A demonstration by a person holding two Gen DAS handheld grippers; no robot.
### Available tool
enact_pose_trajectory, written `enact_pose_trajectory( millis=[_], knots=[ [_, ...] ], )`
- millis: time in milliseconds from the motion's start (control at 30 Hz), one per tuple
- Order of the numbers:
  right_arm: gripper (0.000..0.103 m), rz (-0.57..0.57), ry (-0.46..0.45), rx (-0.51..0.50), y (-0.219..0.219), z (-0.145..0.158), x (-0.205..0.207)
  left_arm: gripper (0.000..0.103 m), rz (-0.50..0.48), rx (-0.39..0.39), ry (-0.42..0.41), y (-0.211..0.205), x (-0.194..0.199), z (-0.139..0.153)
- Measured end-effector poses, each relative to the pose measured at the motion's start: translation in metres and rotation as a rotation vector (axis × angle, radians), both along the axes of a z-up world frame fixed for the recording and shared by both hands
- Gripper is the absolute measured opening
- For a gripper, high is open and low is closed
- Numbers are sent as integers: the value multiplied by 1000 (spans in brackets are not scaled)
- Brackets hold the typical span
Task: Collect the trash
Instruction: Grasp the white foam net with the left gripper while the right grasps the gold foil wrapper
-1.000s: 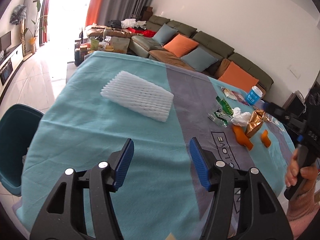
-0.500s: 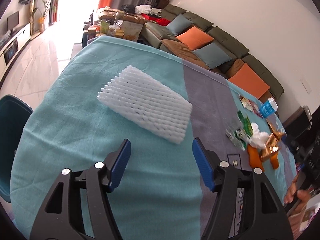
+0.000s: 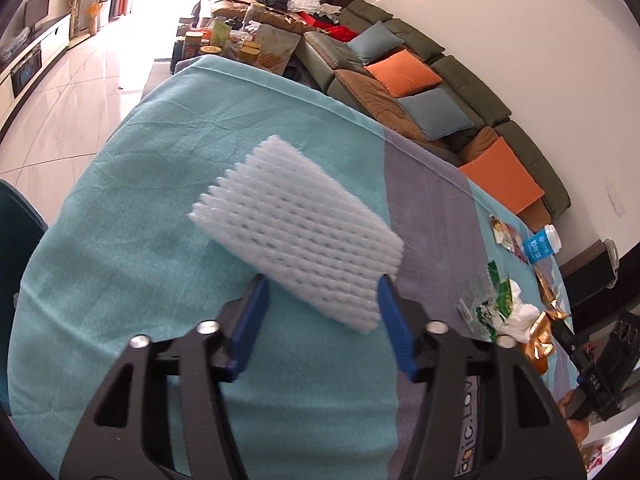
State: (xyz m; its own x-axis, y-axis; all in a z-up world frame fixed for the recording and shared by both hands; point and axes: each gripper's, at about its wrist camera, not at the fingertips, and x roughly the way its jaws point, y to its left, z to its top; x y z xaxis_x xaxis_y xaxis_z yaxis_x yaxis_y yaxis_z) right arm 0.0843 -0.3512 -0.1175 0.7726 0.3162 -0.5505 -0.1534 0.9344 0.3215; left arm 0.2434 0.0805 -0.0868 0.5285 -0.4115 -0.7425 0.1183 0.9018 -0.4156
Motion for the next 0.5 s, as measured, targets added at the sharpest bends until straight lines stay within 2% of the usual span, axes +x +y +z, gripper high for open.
enact_pose_trajectory(
  millis=[33, 67, 133, 300, 500],
  knots=[
    [21, 8, -1, -2, 1, 1, -2, 37, 4, 6, 7, 0, 2, -1],
    [18, 14, -2, -3, 1, 2, -5, 33, 7, 7, 11, 1, 4, -2],
    [15, 25, -6, -15, 2, 3, -8, 22, 4, 6, 19, 3, 5, -3],
    [13, 41, -14, -28, 7, 9, -17, 13, -3, 12, 7, 2, 3, -3],
    [13, 46, -43, -30, 5, 27, -30, 11, -18, 30, -54, 5, -15, 7]
  ],
)
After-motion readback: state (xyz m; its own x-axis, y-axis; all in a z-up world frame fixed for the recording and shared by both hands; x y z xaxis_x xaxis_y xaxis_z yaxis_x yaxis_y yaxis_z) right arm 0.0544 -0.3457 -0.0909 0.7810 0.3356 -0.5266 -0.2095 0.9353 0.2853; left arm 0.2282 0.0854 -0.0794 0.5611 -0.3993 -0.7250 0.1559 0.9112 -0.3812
